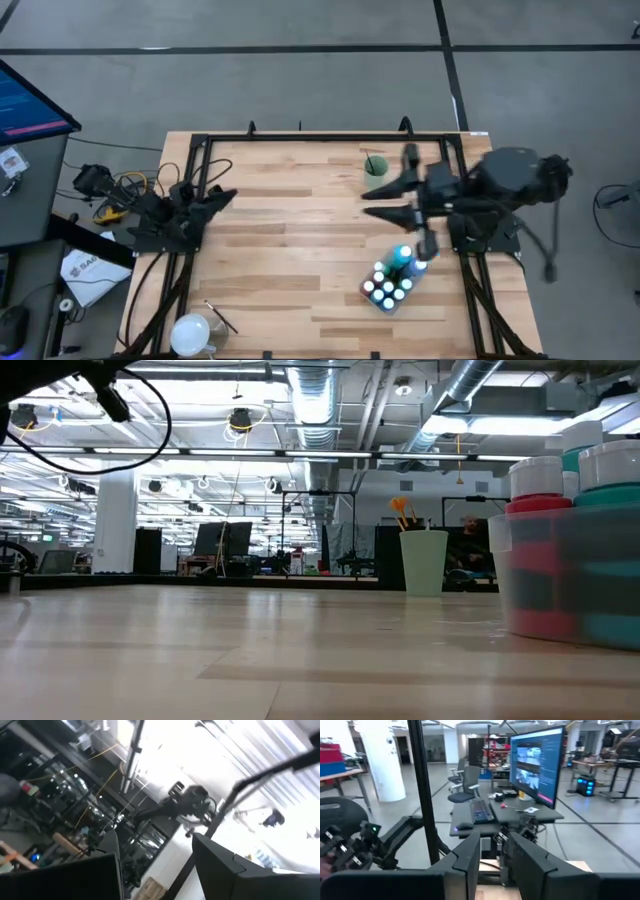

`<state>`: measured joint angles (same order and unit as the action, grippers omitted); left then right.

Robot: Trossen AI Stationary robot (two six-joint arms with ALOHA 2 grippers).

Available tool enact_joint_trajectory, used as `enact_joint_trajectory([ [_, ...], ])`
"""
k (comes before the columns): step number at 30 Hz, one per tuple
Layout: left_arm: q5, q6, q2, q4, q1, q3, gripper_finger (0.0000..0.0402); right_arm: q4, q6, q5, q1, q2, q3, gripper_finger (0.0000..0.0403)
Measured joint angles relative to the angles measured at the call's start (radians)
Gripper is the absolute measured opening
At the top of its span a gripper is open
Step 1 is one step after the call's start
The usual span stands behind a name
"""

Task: Pick & Place Paint Supplies
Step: Put the black paint brush into the green cup

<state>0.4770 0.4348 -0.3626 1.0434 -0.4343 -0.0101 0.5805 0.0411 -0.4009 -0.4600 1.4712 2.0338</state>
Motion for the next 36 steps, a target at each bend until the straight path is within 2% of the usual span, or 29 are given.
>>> enact_joint_trajectory([
  [4, 0.093, 0.025, -0.007, -0.001, 0.0, -0.047, 0.0128, 0.075, 0.004, -0.093, -0.053, -0.044, 0.0, 0.0098],
  [7, 0.174, 0.118, -0.041, -0.009, 0.0, -0.084, 0.0123, 0.124, 0.006, -0.129, -0.092, -0.064, 0.0, 0.0098],
  [11, 0.155, 0.199, -0.108, -0.006, 0.0, -0.162, 0.012, 0.188, -0.06, -0.133, -0.15, -0.084, 0.0, 0.0097],
  [16, 0.145, 0.194, -0.21, -0.008, 0.0, -0.264, 0.012, 0.245, -0.161, -0.209, -0.217, -0.177, -0.002, 0.0091],
  [21, 0.252, 0.238, -0.266, -0.012, 0.0, -0.297, 0.012, 0.349, -0.144, -0.206, -0.247, -0.324, -0.017, 0.0068],
  [24, 0.307, 0.258, -0.275, -0.011, 0.001, -0.297, 0.012, 0.346, -0.11, -0.21, -0.247, -0.426, -0.096, 0.0058],
  [28, 0.304, 0.246, -0.276, -0.011, 0.001, -0.297, 0.0118, 0.285, -0.037, -0.213, -0.247, -0.568, -0.26, 0.005],
  [33, 0.17, 0.261, -0.28, -0.061, 0.004, -0.336, 0.0117, 0.138, -0.089, -0.212, -0.247, -0.722, -0.517, 0.0049],
  [36, 0.106, 0.27, -0.302, -0.257, 0.004, -0.446, 0.0117, 0.044, -0.095, -0.21, -0.247, -0.812, -0.644, 0.0049],
])
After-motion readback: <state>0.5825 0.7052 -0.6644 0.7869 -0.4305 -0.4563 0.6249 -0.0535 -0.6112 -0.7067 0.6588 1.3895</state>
